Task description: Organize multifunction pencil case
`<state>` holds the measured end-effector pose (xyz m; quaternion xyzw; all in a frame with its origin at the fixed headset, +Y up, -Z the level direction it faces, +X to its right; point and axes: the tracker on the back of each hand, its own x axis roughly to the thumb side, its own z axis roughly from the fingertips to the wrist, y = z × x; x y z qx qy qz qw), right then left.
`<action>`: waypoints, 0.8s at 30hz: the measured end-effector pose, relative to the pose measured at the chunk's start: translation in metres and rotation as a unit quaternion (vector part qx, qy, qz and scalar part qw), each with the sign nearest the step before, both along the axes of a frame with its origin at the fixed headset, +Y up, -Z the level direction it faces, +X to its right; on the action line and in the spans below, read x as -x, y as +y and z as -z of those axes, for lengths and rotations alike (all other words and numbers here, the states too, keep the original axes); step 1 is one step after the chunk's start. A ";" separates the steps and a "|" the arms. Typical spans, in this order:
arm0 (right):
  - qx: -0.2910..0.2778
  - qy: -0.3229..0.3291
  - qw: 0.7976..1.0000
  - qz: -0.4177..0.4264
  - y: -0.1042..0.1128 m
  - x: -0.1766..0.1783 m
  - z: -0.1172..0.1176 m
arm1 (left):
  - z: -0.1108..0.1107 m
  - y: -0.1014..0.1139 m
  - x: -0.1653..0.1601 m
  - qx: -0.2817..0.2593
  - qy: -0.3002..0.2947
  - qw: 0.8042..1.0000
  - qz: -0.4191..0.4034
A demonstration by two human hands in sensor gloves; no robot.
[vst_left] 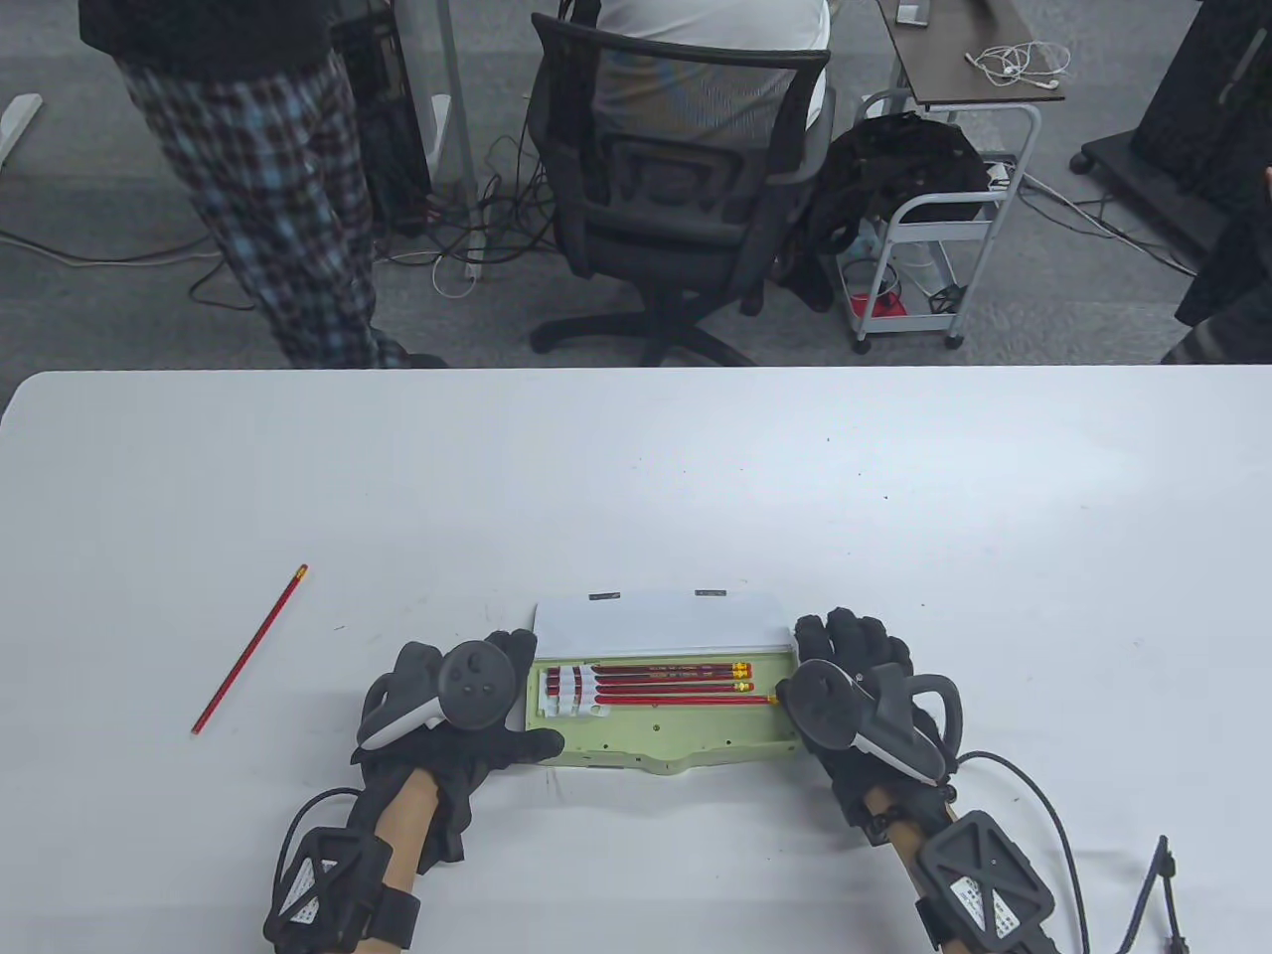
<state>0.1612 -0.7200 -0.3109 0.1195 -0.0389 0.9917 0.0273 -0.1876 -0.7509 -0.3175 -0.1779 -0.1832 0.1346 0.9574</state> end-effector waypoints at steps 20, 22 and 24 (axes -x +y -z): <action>-0.020 0.018 1.000 -0.013 -0.005 0.023 -0.003 | 0.000 0.000 -0.002 0.000 -0.001 1.000 0.001; -0.023 0.022 0.999 -0.016 -0.005 0.027 -0.003 | 0.000 0.000 -0.002 0.000 -0.001 1.000 0.001; -0.026 0.025 0.999 -0.020 -0.006 0.029 -0.004 | 0.000 0.000 -0.002 0.000 -0.001 1.000 0.001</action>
